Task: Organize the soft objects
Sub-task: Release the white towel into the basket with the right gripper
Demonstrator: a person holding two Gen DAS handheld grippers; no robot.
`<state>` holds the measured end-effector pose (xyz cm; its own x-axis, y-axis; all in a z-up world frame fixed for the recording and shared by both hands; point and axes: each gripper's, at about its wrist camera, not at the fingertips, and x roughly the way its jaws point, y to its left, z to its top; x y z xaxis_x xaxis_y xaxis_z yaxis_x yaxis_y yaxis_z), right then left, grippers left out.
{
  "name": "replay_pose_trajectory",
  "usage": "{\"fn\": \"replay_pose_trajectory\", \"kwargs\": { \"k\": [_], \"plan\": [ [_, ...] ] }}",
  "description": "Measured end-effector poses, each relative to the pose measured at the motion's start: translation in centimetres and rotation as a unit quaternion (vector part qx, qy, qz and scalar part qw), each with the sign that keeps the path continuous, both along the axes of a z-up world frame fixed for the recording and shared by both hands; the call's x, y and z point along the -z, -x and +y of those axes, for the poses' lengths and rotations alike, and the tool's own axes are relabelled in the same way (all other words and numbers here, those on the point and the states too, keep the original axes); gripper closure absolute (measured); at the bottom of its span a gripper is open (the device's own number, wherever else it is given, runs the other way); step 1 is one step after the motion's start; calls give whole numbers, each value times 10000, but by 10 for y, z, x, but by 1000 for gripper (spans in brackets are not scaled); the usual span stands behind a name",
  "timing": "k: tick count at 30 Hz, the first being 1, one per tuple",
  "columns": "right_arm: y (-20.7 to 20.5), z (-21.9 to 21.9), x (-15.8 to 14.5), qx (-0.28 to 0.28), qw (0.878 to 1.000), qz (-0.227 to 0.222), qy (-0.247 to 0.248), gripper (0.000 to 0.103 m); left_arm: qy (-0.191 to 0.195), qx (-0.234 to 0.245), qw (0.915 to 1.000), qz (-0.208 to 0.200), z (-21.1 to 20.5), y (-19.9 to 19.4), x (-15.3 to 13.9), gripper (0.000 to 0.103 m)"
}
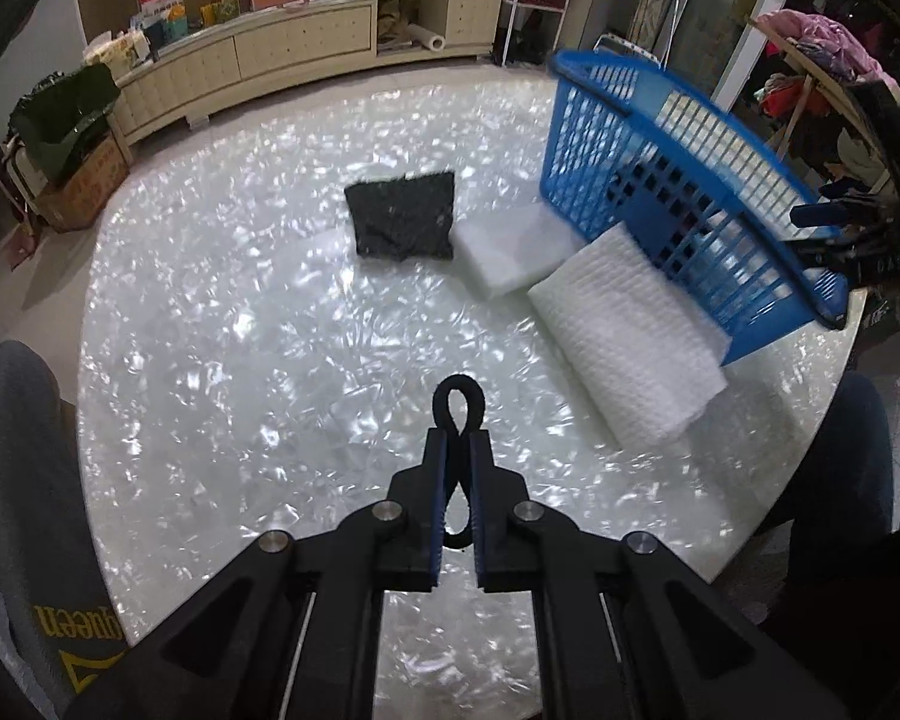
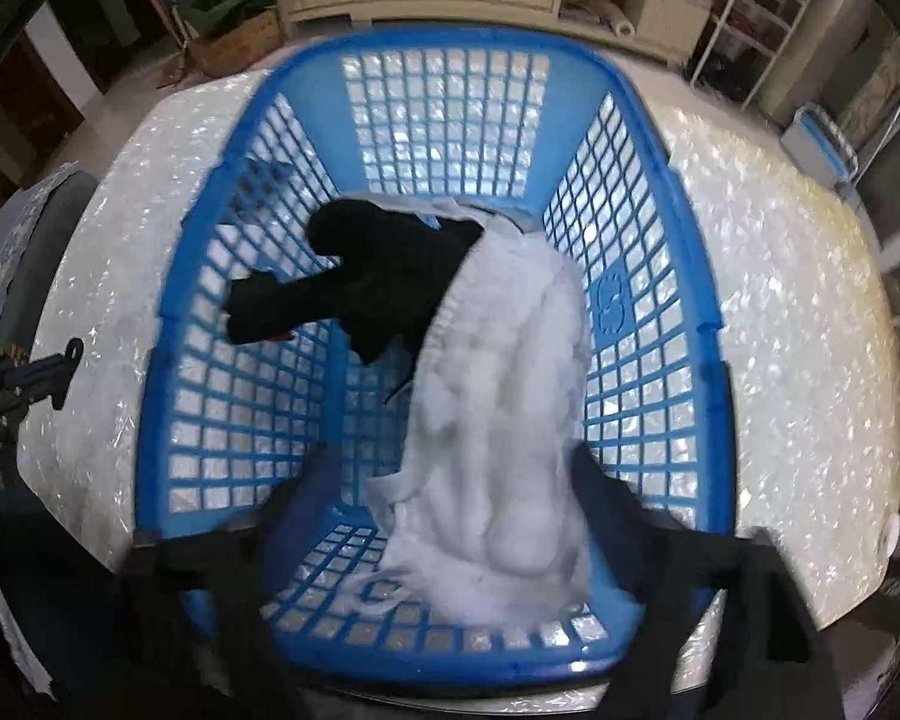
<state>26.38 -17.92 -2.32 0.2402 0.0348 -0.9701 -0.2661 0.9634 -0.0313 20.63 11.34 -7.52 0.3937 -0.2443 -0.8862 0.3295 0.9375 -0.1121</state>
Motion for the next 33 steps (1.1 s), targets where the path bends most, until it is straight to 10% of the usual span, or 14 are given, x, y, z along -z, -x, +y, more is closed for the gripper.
{"fn": "replay_pose_trajectory", "kwargs": {
  "k": [5,33],
  "plan": [
    [16,1,-17,-97,9996,-267,30,0,38,9,9998,-191,-11,12,-28,97],
    [62,-61,-50,117,9907,-1194,-643,0,66,999,9923,-728,-172,0,-108,97]
  ]
}}
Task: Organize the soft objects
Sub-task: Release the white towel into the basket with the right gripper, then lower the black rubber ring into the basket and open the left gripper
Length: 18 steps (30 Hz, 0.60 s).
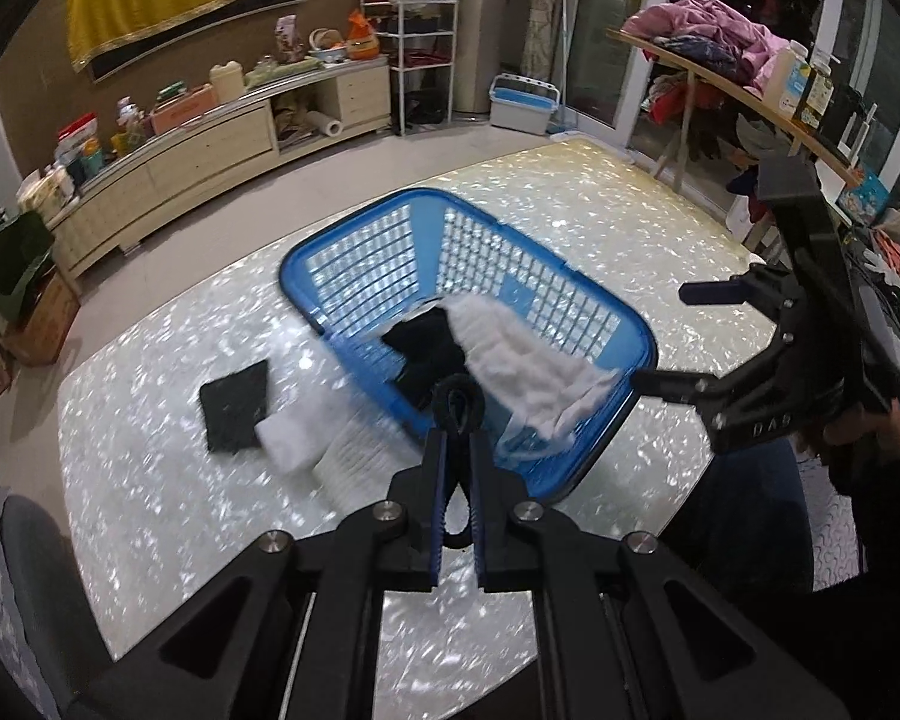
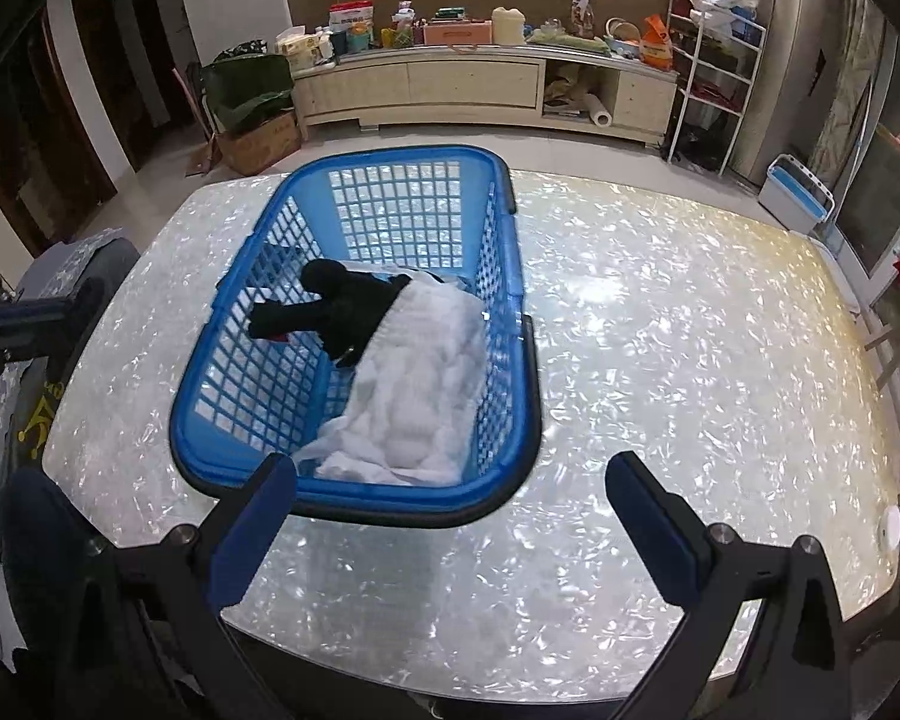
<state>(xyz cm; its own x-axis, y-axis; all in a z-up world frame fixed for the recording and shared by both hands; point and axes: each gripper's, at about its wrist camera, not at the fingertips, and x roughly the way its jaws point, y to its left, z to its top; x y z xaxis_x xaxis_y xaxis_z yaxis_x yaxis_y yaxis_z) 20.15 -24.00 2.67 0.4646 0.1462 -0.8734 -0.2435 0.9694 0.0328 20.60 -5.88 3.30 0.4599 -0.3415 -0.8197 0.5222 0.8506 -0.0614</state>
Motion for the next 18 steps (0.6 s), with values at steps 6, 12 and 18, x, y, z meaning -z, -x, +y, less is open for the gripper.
{"fn": "replay_pose_trajectory", "kwargs": {
  "k": [6,12,18],
  "plan": [
    [-4,-15,4,59,9999,-33,-122,0,-45,226,9997,128,-33,-23,12,97],
    [-9,-28,12,124,9995,-11,-307,0,-85,479,9983,324,-62,-45,32,97],
    [-19,-35,19,194,9994,-13,-302,0,-218,676,9961,525,-89,-68,53,97]
  ]
}}
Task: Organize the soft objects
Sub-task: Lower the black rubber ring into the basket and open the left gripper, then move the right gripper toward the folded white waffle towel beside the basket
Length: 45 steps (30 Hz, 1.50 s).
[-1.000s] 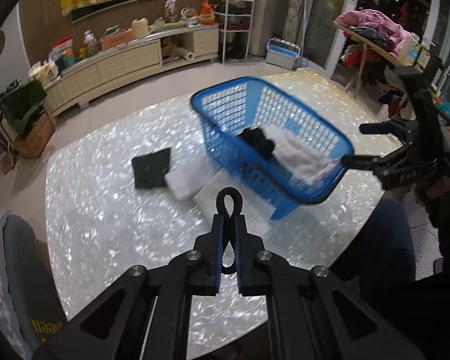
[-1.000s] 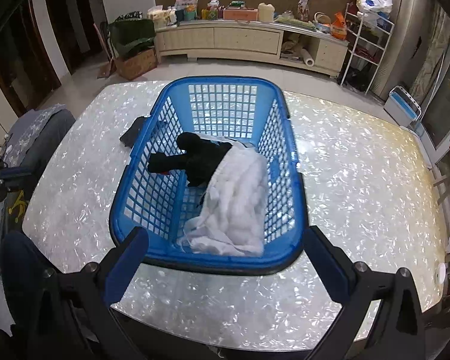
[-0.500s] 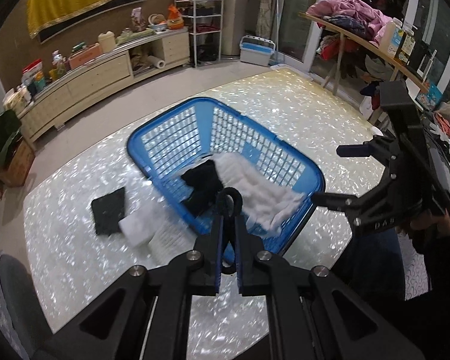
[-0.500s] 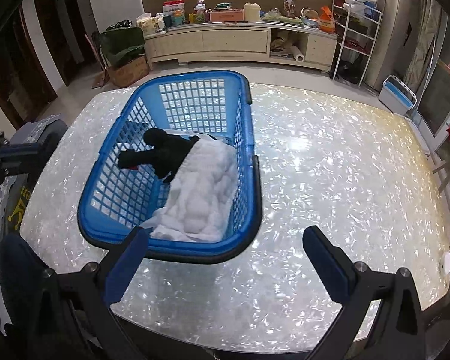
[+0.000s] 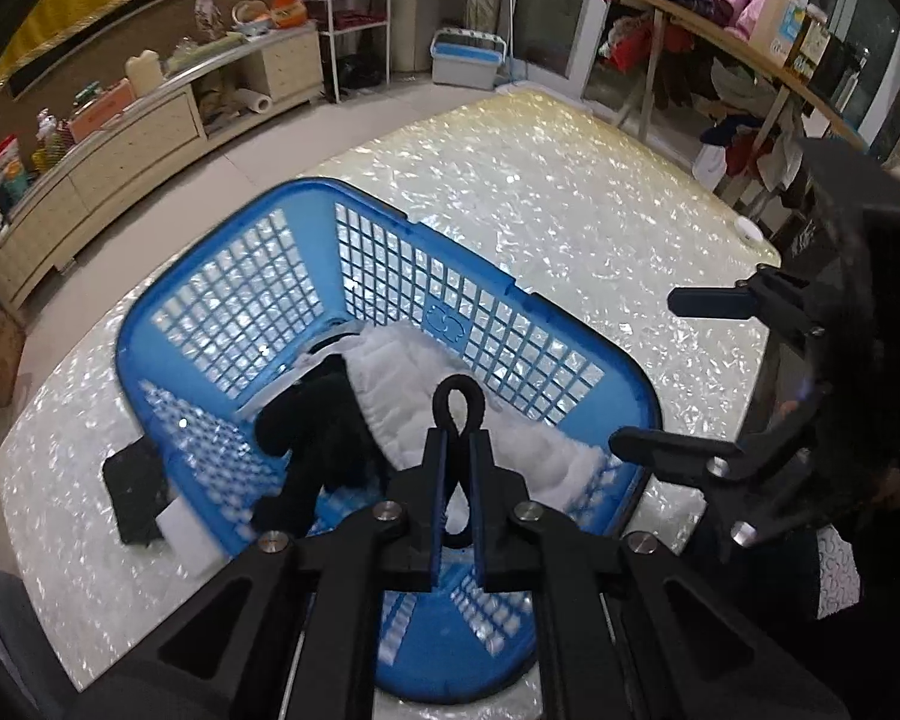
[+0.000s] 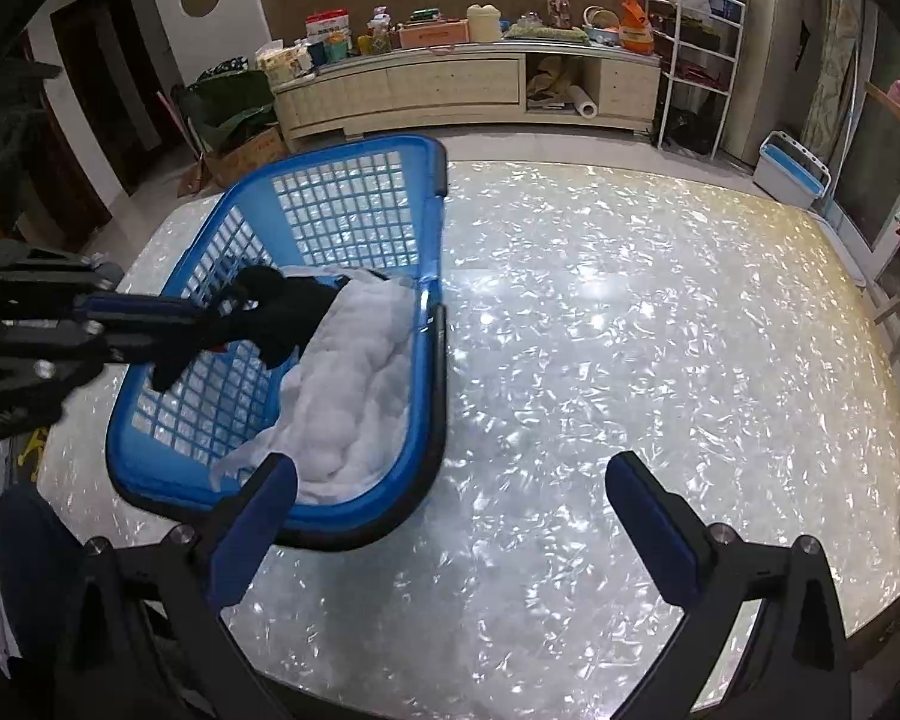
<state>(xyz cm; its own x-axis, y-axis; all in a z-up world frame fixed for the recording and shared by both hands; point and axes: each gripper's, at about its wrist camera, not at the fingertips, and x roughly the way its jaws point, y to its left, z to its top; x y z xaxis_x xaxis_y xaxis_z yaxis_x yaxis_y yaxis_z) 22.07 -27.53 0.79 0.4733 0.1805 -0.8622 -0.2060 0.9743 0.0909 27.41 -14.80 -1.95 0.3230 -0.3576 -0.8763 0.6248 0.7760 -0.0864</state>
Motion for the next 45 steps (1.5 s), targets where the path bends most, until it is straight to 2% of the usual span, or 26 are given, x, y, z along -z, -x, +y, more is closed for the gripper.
{"fn": "replay_pose_trajectory", "kwargs": {
  "k": [4,10,17,20,22,24,26,28,30,36,39,42,45],
  "plan": [
    [-4,-5,2,30,9998,-9,-171,0,-112,96,9998,131,-13,-12,16,97],
    [-9,-7,6,88,10000,-12,-19,0,-290,99,9991,300,-23,-28,38,97],
    [-12,-8,9,51,9999,9,-150,0,-515,182,9973,483,-29,-38,60,94],
    [-13,-8,9,50,9998,18,-169,0,-518,167,9970,543,-31,-41,64,79],
    [-14,-9,10,48,9998,24,-177,0,-477,149,9973,531,-33,-42,62,62],
    [-13,-9,10,45,9998,23,-185,0,-476,165,9973,528,-32,-40,61,56],
    [-13,-11,10,43,9998,28,-196,0,-527,173,9973,476,-31,-38,59,56],
    [-13,-11,8,38,9998,22,-196,0,-530,175,9974,449,-29,-35,56,45],
    [-11,-10,7,26,9998,15,-199,0,-494,147,9979,392,-25,-31,50,40],
    [-2,-5,-5,-1,9998,-80,-180,0,-330,77,9991,237,-10,-14,25,40],
    [5,-2,-14,-22,9997,-161,-169,0,-301,-13,9995,33,0,1,10,40],
    [12,2,-21,-40,9996,-241,-160,0,-232,-129,9996,-113,12,14,-4,18],
    [20,7,-29,-84,9994,-315,-147,0,-233,-325,9987,-303,25,27,-18,16]
  ]
}}
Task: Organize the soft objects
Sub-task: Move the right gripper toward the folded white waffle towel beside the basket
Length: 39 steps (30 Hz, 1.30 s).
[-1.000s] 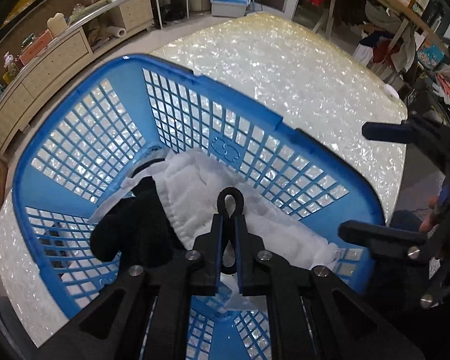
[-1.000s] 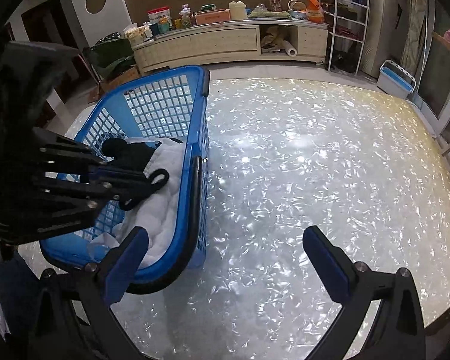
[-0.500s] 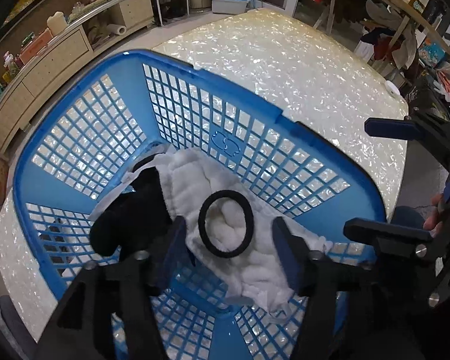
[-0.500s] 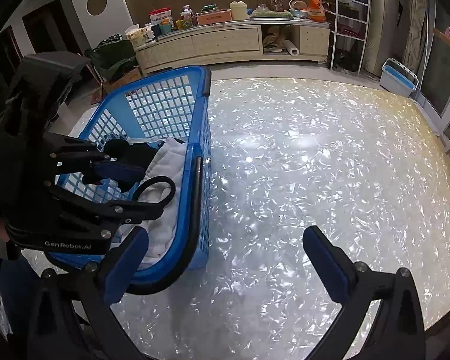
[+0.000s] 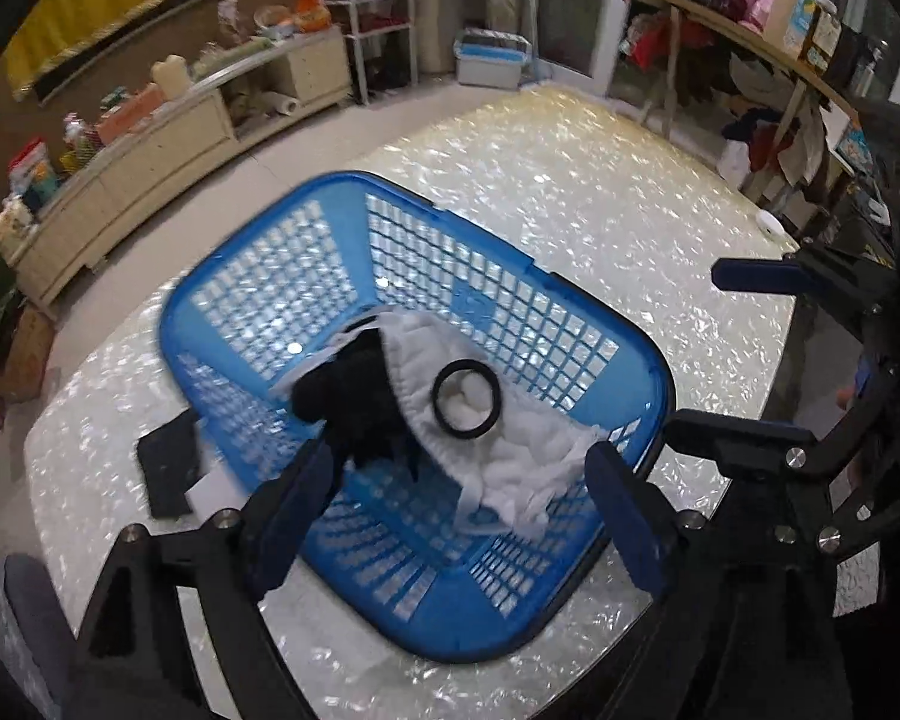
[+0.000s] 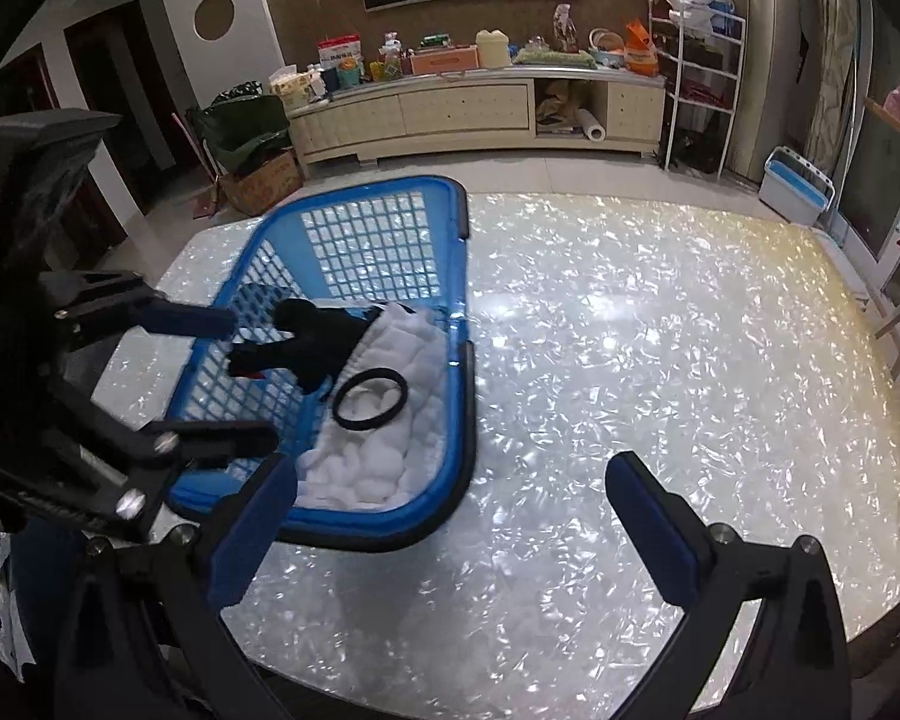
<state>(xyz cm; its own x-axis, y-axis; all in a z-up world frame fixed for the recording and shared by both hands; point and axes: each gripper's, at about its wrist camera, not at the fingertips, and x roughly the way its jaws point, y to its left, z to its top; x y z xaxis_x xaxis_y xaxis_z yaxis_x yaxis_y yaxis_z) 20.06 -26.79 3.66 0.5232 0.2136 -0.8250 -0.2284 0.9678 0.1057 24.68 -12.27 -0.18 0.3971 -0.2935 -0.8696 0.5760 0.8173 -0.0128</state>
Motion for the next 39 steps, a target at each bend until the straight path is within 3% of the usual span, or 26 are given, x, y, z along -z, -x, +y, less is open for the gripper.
{"fn": "replay_pose_trajectory", "kwargs": {
  "k": [9,27,39],
  "plan": [
    [19,29,-14,-197,9997,-146,29,0,41,-374,9981,-484,36,38,-28,0],
    [39,89,-23,-654,9976,-186,144,0,282,-766,9941,-714,107,96,-47,0],
    [45,137,-11,-921,9954,-16,279,0,314,-956,9924,-706,150,117,-38,0]
  ]
}}
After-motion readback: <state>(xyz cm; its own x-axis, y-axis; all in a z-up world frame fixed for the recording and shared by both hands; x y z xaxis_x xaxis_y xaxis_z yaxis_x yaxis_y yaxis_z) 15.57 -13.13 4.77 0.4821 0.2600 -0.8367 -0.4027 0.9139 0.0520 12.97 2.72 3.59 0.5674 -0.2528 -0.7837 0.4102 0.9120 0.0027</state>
